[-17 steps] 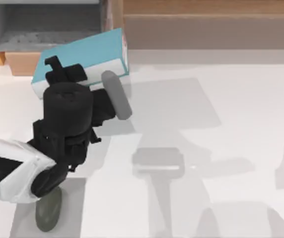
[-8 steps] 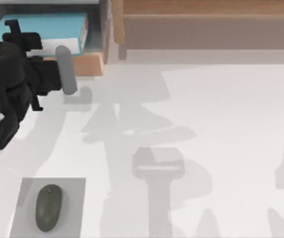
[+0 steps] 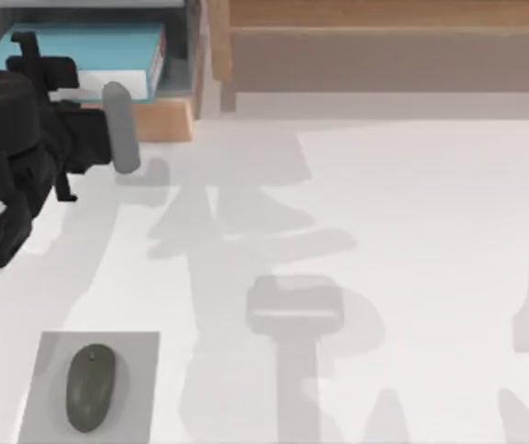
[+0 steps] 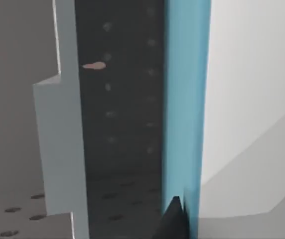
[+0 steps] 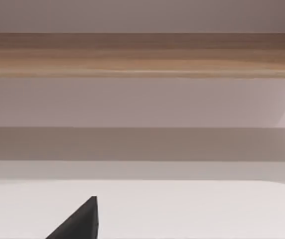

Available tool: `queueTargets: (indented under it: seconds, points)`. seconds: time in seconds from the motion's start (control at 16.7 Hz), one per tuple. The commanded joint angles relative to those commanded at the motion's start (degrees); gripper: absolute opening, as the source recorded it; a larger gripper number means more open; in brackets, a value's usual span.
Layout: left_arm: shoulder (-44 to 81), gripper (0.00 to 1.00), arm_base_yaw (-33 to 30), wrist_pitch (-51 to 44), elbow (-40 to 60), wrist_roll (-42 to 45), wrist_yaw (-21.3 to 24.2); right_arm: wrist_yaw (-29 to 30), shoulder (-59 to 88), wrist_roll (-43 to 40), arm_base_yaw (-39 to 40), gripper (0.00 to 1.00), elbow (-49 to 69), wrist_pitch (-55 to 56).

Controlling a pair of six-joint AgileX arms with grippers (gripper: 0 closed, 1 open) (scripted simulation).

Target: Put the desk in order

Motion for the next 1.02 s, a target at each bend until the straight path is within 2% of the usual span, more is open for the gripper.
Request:
queueTargets:
  seconds: [0.42,0.66,1.02]
  points:
    - [5.7,0.0,0.9,-0.7,6.4,0.2,0.9,0.0,0.0,0.0,0.0,1.0,0.0,0.0]
    - [6.1,0.0,0.9,-0.8,6.8,0.2,1.0,0.0,0.0,0.0,0.0,1.0,0.0,0.0]
    - [6.1,0.45,0.9,-0.8,6.8,0.2,1.0,0.0,0.0,0.0,0.0,1.0,0.0,0.0]
